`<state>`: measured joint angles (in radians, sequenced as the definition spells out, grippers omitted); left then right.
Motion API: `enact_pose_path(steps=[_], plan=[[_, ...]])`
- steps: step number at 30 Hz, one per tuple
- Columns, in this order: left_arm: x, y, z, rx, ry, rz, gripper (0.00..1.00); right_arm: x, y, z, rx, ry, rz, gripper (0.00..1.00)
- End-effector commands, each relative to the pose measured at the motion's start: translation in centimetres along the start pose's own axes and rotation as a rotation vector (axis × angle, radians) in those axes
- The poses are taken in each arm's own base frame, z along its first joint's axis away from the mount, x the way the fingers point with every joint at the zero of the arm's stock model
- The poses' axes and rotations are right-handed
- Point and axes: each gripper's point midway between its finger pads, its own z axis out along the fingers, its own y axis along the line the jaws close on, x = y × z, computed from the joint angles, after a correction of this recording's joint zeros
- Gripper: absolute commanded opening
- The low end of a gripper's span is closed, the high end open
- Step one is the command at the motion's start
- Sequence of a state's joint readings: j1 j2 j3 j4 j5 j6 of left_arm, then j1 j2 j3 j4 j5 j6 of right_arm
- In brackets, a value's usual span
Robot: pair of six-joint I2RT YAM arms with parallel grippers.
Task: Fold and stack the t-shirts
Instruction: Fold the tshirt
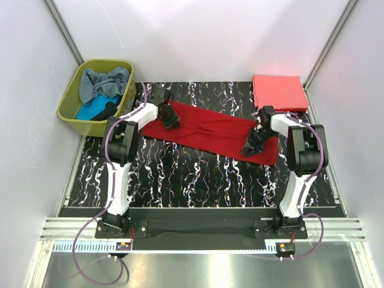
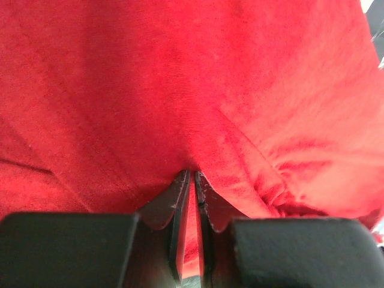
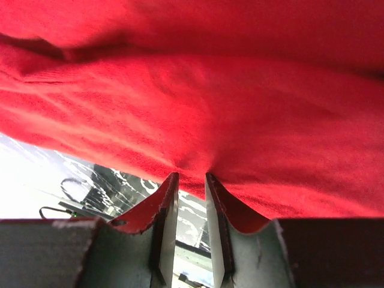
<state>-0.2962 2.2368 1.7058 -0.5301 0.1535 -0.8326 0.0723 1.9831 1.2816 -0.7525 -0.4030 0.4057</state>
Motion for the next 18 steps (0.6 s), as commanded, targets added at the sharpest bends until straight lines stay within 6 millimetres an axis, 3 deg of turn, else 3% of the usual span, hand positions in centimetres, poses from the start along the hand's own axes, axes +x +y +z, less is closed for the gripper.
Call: enact_pose_path(steps=[1, 7, 10, 12, 13, 14, 15, 17, 18], plan=[[-0.6, 0.9, 2.3, 0.002, 0.022, -0.032, 0.16, 1.4, -0.2, 1.2, 0.028, 0.007, -0.017, 0.32], [-1.3, 0.3, 2.9, 0.061, 0.063, -0.014, 0.17, 5.1, 1.1, 2.9, 0.01, 0.087, -0.029, 0.32], [-2.3, 0.0, 3.0, 0.085, 0.059, 0.004, 0.17, 7.5, 2.8, 3.0, 0.004, 0.11, -0.057, 0.32], [-3.3, -1.5, 3.1, 0.162, 0.052, 0.017, 0.17, 10.3, 4.8, 3.4, -0.036, 0.157, -0.065, 0.33], [-3.3, -1.4, 4.1, 0.185, 0.069, 0.012, 0.18, 11.1, 5.9, 3.7, -0.054, 0.164, -0.084, 0.32], [-3.8, -3.2, 4.0, 0.265, 0.078, 0.017, 0.18, 12.1, 6.8, 3.9, -0.067, 0.182, -0.094, 0.33], [-3.9, -3.6, 4.3, 0.294, 0.092, 0.018, 0.19, 14.0, 8.3, 4.5, -0.073, 0.212, -0.116, 0.33], [-3.9, -4.6, 5.4, 0.353, 0.138, 0.006, 0.19, 15.0, 11.1, 5.3, -0.131, 0.227, -0.114, 0.33], [-3.8, -5.0, 5.7, 0.373, 0.154, 0.006, 0.19, 16.5, 12.5, 5.9, -0.144, 0.249, -0.149, 0.33]])
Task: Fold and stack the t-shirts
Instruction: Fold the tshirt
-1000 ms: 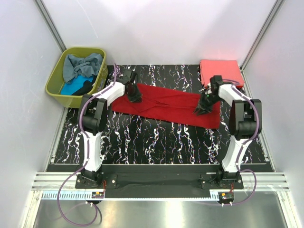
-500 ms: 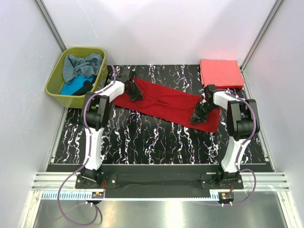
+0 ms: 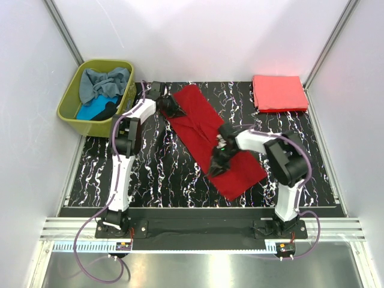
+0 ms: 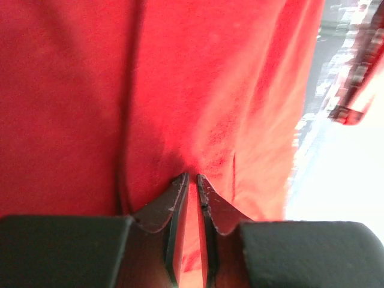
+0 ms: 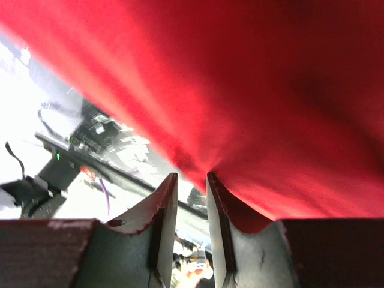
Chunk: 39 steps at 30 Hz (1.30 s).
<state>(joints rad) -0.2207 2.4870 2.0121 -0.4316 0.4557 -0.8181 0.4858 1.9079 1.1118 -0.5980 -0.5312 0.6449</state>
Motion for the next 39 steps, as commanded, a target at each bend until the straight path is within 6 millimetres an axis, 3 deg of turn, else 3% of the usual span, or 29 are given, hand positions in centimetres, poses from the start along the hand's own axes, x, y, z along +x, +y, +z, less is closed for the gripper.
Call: enact_pose_path(steps=[1, 2, 3, 5, 6, 9, 11, 13, 17, 20, 21, 25, 29, 30, 32, 33, 35, 36, 37, 39], plan=[[0.3, 0.4, 3.1, 0.092, 0.081, -0.005, 0.19, 1.4, 5.2, 2.6, -0.09, 0.028, -0.017, 0.33], [0.4, -0.1, 3.2, 0.122, 0.093, 0.004, 0.19, 1.9, 5.9, 3.9, -0.091, 0.061, -0.018, 0.33], [0.1, -0.5, 3.3, 0.139, 0.09, 0.013, 0.19, 1.3, 8.1, 3.9, -0.124, 0.053, -0.03, 0.33], [-0.5, -1.1, 3.4, 0.17, 0.085, 0.033, 0.2, 2.4, 10.6, 5.6, -0.165, 0.108, -0.064, 0.33], [-1.0, -1.4, 3.0, 0.177, 0.074, 0.047, 0.2, 2.0, 12.8, 5.2, -0.208, 0.098, -0.077, 0.33], [-2.0, -3.1, 0.2, 0.16, 0.006, 0.113, 0.22, 1.4, 15.4, 3.3, -0.26, 0.047, -0.106, 0.34], [-2.5, -4.4, -2.8, 0.139, -0.056, 0.151, 0.29, 1.4, 16.4, 1.1, -0.289, 0.014, -0.134, 0.35], [-2.0, -6.1, -5.7, 0.133, -0.098, 0.182, 0.31, 2.0, 16.0, 0.1, -0.297, 0.016, -0.136, 0.36], [-0.4, -7.9, -8.3, 0.109, -0.152, 0.236, 0.33, 3.3, 13.8, -2.2, -0.277, 0.001, -0.164, 0.38], [1.6, -7.8, -7.7, 0.09, -0.129, 0.237, 0.32, 2.9, 11.0, -2.9, -0.212, -0.038, -0.169, 0.4], [2.4, -7.7, -7.2, 0.09, -0.104, 0.232, 0.29, 1.8, 9.9, -3.4, -0.202, -0.057, -0.135, 0.4], [4.0, -5.6, -4.6, 0.049, -0.054, 0.171, 0.27, 0.3, 7.7, -3.8, -0.213, -0.05, -0.102, 0.37], [4.8, -4.4, -1.8, 0.041, -0.011, 0.139, 0.27, 0.3, 6.1, -1.9, -0.179, -0.014, -0.12, 0.35], [5.1, -3.2, -0.4, 0.019, 0.006, 0.123, 0.27, 0.1, 5.6, -1.5, -0.164, -0.018, -0.12, 0.35], [5.0, -3.3, 0.6, 0.032, 0.022, 0.086, 0.27, -0.1, 4.6, -0.6, -0.13, -0.022, -0.111, 0.34], [5.3, -2.6, 1.8, 0.024, 0.038, 0.077, 0.27, -0.3, 4.7, -0.2, -0.135, -0.029, -0.113, 0.34], [4.7, -3.7, 2.6, 0.046, 0.027, 0.086, 0.27, 0.1, 4.7, 0.9, -0.138, -0.012, -0.083, 0.34], [5.5, -2.8, 4.1, 0.035, 0.053, 0.081, 0.27, -0.4, 5.4, 1.3, -0.172, -0.026, -0.087, 0.34], [5.4, -4.1, 4.4, 0.067, 0.062, 0.079, 0.27, 0.0, 5.9, 1.8, -0.196, -0.011, -0.072, 0.34], [6.1, -3.8, 5.8, 0.073, 0.091, 0.056, 0.27, 0.5, 7.2, 3.6, -0.242, 0.008, -0.03, 0.33]])
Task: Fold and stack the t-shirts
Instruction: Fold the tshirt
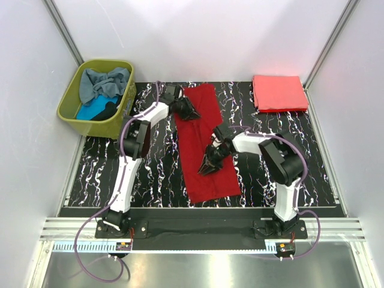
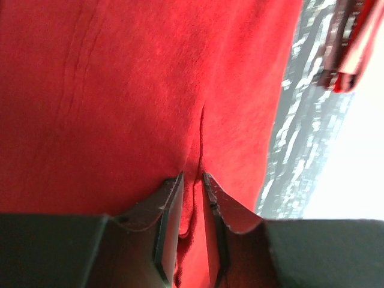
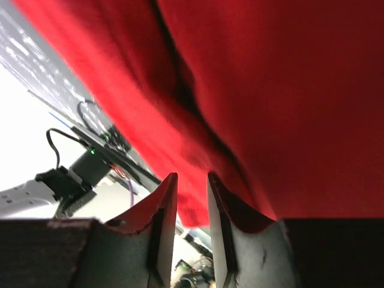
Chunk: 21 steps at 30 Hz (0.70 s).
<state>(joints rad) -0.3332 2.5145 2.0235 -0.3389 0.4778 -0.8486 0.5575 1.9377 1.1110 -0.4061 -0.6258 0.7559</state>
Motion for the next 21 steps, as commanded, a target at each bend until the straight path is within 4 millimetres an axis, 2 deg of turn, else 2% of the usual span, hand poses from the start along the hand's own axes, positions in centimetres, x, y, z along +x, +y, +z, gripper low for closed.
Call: enact_pose_path(steps=[1, 2, 3, 5, 6, 7, 8, 9, 11, 12, 14, 15, 16, 17, 18, 20, 21], plan=[[1.2, 0.2, 3.0, 0.004, 0.037, -0.031, 0.27, 0.4, 3.0, 2.8, -0.115, 0.017, 0.013, 0.33], [1.2, 0.0, 3.2, 0.011, 0.041, -0.028, 0.27, 0.0, 3.9, 3.5, -0.122, 0.019, 0.03, 0.33], [1.0, -0.3, 3.2, 0.018, 0.036, -0.023, 0.27, 0.6, 4.8, 4.1, -0.126, 0.03, 0.013, 0.33], [0.5, -1.0, 2.2, 0.007, 0.02, 0.013, 0.28, -0.1, 6.9, 3.6, -0.159, 0.011, 0.015, 0.32], [-0.1, -1.7, 0.6, -0.019, -0.008, 0.063, 0.28, -0.5, 7.7, 2.9, -0.176, -0.017, 0.007, 0.33], [-0.5, -2.8, -0.4, -0.003, -0.023, 0.1, 0.29, -0.5, 7.8, 2.8, -0.175, -0.019, 0.012, 0.34], [-0.8, -2.8, -1.6, -0.031, -0.04, 0.115, 0.3, -0.5, 8.5, 2.0, -0.193, -0.029, 0.0, 0.34], [-1.2, -4.2, -4.2, -0.028, -0.069, 0.137, 0.32, -0.4, 8.7, 1.5, -0.199, -0.031, -0.001, 0.35], [-1.4, -5.0, -7.0, -0.032, -0.098, 0.169, 0.34, 0.3, 8.4, 0.5, -0.208, -0.026, 0.01, 0.35], [-1.4, -5.8, -10.1, -0.023, -0.121, 0.168, 0.34, 0.5, 8.2, 0.1, -0.207, -0.025, 0.017, 0.36], [-1.0, -6.7, -13.3, -0.002, -0.139, 0.162, 0.34, 1.3, 7.3, -1.0, -0.206, -0.033, 0.022, 0.36], [-0.2, -7.5, -16.1, 0.018, -0.155, 0.174, 0.34, 1.5, 6.8, -1.4, -0.199, -0.039, 0.029, 0.37], [0.5, -7.7, -17.6, 0.023, -0.153, 0.192, 0.34, 1.8, 6.8, -2.2, -0.205, -0.048, 0.021, 0.37], [1.4, -7.7, -18.9, 0.024, -0.152, 0.205, 0.34, 2.5, 6.0, -2.0, -0.196, -0.032, 0.009, 0.39], [3.5, -7.4, -21.0, 0.023, -0.144, 0.216, 0.34, 3.0, 5.7, -2.0, -0.199, -0.017, -0.004, 0.39], [6.7, -6.0, -22.5, 0.019, -0.098, 0.208, 0.33, 4.1, 5.4, -2.1, -0.213, 0.023, -0.033, 0.38], [9.5, -4.1, -23.8, 0.004, -0.075, 0.192, 0.33, 4.5, 5.4, -2.2, -0.216, 0.034, -0.046, 0.37]])
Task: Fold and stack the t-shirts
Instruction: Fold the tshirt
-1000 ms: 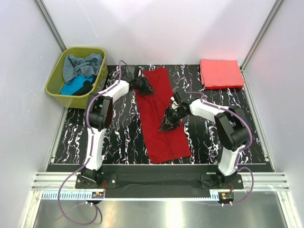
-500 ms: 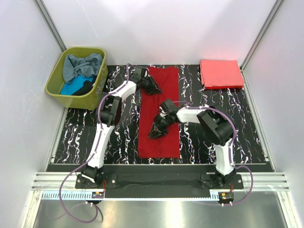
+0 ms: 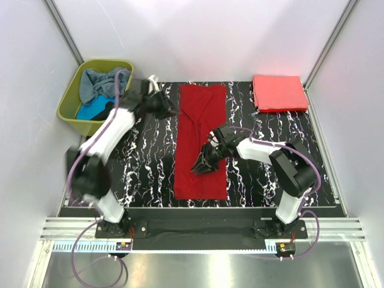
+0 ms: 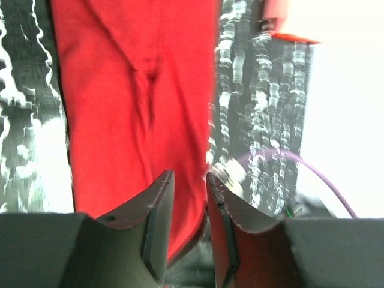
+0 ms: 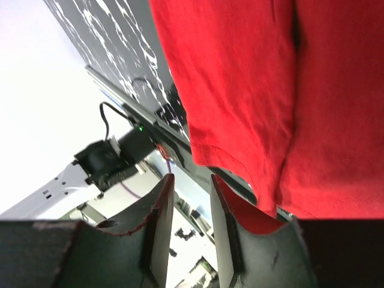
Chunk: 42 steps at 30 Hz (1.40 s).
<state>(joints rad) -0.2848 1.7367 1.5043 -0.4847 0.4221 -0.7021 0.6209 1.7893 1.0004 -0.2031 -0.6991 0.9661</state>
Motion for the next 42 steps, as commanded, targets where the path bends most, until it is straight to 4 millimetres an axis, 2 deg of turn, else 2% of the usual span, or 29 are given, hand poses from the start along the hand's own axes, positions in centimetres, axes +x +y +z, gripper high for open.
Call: enact_pose_path(steps=[1, 2, 3, 5, 7, 10, 14, 22, 28, 33, 38, 42], plan=[[6.7, 1.7, -4.2, -0.009, 0.087, 0.026, 0.32, 2.1, 0.6, -0.8, -0.039, 0.059, -0.074, 0.36], [8.0, 2.5, -4.9, -0.019, 0.092, 0.021, 0.31, 2.8, 0.8, -0.5, -0.039, 0.074, -0.097, 0.34], [10.3, 3.9, -6.2, -0.035, 0.102, 0.013, 0.31, 3.1, 1.0, -0.3, -0.04, 0.081, -0.106, 0.33], [12.0, 5.0, -7.3, -0.042, 0.104, 0.018, 0.31, 3.9, 1.3, 0.5, -0.028, 0.099, -0.122, 0.29], [13.9, 6.5, -8.6, -0.068, 0.12, 0.019, 0.3, 5.7, 1.3, 2.2, 0.003, 0.135, -0.15, 0.2], [15.1, 7.2, -10.2, -0.074, 0.12, 0.032, 0.3, 7.5, 1.0, 4.1, 0.05, 0.15, -0.178, 0.12], [15.9, 7.2, -11.3, -0.068, 0.115, 0.034, 0.3, 8.6, 0.0, 5.2, 0.094, 0.145, -0.185, 0.09], [16.5, 7.8, -11.3, -0.083, 0.116, 0.029, 0.3, 8.4, -0.3, 6.8, 0.103, 0.156, -0.191, 0.05], [16.8, 8.1, -11.2, -0.084, 0.128, 0.022, 0.3, 8.0, 1.0, 8.1, 0.076, 0.17, -0.198, 0.05], [17.3, 8.6, -11.1, -0.093, 0.138, 0.019, 0.3, 8.0, 0.8, 9.0, 0.079, 0.173, -0.199, 0.05], [17.9, 9.0, -11.0, -0.099, 0.151, 0.017, 0.3, 8.4, -1.4, 9.4, 0.123, 0.187, -0.158, 0.05], [18.8, 9.6, -10.4, -0.103, 0.199, -0.001, 0.3, 8.9, -2.6, 8.7, 0.144, 0.181, -0.145, 0.05]])
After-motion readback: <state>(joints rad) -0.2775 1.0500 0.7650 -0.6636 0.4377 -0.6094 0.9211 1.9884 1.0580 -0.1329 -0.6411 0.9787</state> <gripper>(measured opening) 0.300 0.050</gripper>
